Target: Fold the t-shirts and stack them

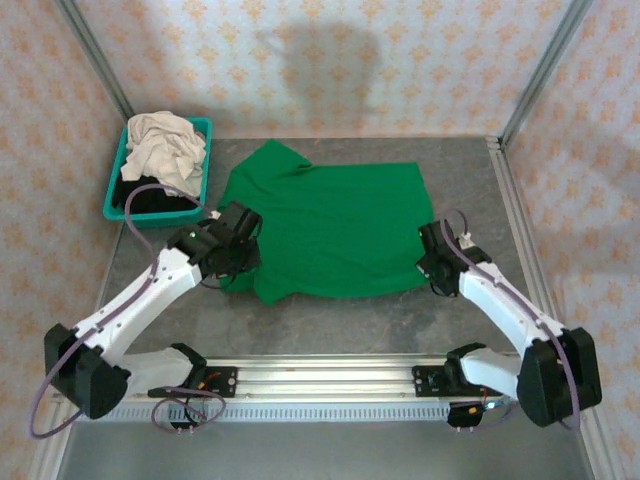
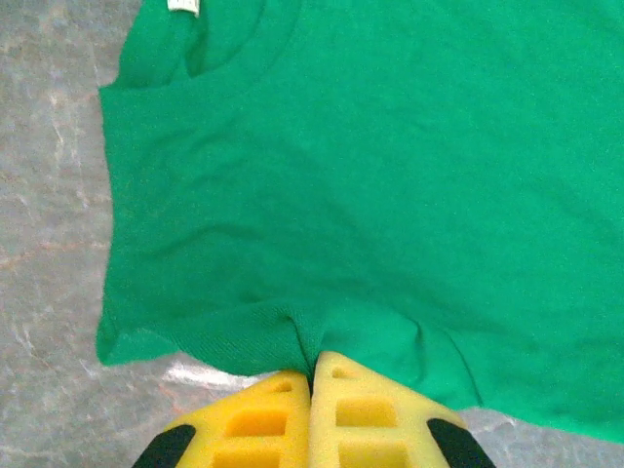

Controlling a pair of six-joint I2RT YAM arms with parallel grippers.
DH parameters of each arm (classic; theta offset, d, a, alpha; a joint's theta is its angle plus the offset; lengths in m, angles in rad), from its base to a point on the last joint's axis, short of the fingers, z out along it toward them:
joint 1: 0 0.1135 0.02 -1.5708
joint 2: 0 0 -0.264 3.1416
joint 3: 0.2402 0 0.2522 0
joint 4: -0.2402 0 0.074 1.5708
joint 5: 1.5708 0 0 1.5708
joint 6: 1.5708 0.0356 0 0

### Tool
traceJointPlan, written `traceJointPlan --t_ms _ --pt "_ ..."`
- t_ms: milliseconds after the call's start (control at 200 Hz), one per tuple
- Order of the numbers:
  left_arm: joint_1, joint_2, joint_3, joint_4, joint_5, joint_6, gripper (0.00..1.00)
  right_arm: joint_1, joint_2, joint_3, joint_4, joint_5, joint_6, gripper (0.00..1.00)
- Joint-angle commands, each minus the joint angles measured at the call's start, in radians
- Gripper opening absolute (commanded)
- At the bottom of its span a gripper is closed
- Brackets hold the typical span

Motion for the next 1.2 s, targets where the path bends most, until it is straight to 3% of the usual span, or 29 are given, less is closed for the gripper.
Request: traceJointPlan --t_ms 0,110,545,811,916,951,996,1076,1141,1196 --pt "0.05 0.067 0.066 0.01 -0.018 0.101 0.0 -0.023 0.104 0.085 -0.031 0.069 -0.081 0.0" --pt "0.098 0.166 0.137 0.006 -0.012 0.146 0.0 -0.036 0.21 0.172 -0.034 0.103 -0.119 0.0" --pt "0.184 0.45 0.404 -0.019 -0.055 0.234 0.0 -0.091 0.533 0.438 -0.023 0.04 -0.241 0.0" --pt "0.211 0.61 0.546 -0.047 -0.041 0.268 0.0 -0.106 0.608 0.504 -0.039 0.04 -0.267 0.02" --pt "0.225 0.669 0.607 -0.062 -0.023 0.285 0.0 -0.114 0.634 0.523 -0.029 0.019 -0.301 0.09" --pt "0.227 0.685 0.625 -0.069 -0.013 0.302 0.09 -0.114 0.646 0.542 -0.043 0.017 -0.318 0.15" --pt "0.23 0.688 0.639 -0.077 -0.003 0.312 0.28 -0.114 0.656 0.569 -0.079 0.033 -0.334 0.2" --pt "0.25 0.662 0.636 -0.063 0.007 0.31 0.33 -0.114 0.644 0.597 -0.115 0.076 -0.358 0.24" --pt "0.275 0.626 0.633 -0.063 0.03 0.311 0.52 -0.115 0.614 0.609 -0.136 0.086 -0.371 0.33" --pt "0.292 0.587 0.609 -0.064 0.03 0.311 0.56 -0.113 0.573 0.59 -0.124 0.048 -0.384 0.4"
